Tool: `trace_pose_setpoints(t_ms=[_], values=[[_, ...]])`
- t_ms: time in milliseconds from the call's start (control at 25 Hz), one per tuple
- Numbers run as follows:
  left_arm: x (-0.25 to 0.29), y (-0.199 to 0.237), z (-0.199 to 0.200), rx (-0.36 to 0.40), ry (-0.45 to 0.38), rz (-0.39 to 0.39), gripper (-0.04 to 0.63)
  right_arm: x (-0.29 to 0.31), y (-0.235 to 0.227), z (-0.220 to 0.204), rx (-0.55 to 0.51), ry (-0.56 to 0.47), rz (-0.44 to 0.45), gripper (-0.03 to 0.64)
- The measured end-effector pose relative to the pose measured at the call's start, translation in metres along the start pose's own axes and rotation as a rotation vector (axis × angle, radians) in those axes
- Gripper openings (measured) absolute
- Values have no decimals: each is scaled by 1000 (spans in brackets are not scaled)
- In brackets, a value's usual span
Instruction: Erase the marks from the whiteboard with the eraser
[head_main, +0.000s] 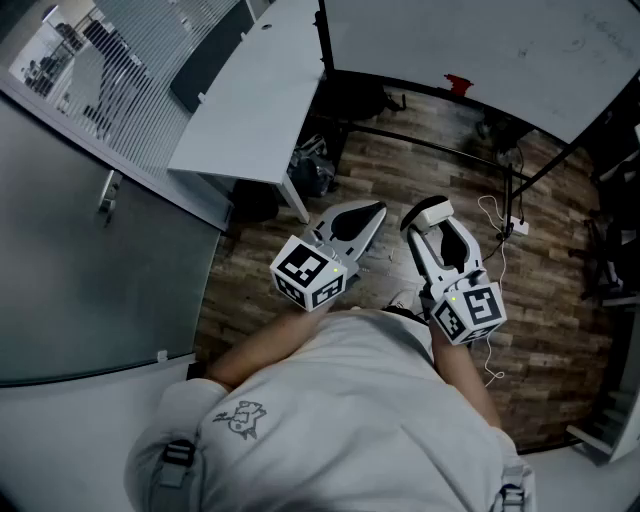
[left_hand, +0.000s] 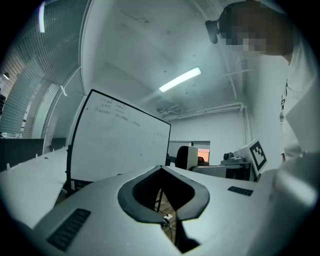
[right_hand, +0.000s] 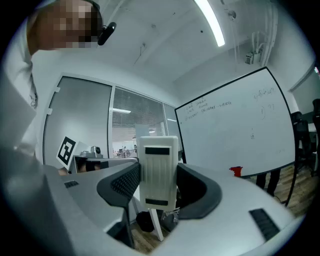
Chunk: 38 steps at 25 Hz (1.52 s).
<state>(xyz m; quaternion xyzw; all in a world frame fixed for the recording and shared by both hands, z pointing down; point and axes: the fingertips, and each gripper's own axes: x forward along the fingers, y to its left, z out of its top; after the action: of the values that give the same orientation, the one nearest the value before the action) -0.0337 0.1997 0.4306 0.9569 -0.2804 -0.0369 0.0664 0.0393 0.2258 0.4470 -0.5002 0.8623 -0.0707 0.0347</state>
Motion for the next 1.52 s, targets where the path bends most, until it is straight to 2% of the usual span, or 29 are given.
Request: trace_pose_setpoints(t_ms=[280, 600, 880, 1240, 1520], values=[[9, -2, -4, -12, 11, 1, 5, -3, -11, -3, 13, 18, -4, 241], [40, 1, -10, -13, 27, -3, 5, -2, -41, 0, 26, -13, 7, 241], [91, 4, -15, 1, 46, 2, 5, 2, -94, 5, 43, -14, 9, 241], [165, 13, -13, -3, 48, 60, 5, 11, -177, 31, 39, -2, 44, 241], [210, 1, -24, -17, 63, 69, 5, 0, -222, 28, 53, 18, 59, 241]])
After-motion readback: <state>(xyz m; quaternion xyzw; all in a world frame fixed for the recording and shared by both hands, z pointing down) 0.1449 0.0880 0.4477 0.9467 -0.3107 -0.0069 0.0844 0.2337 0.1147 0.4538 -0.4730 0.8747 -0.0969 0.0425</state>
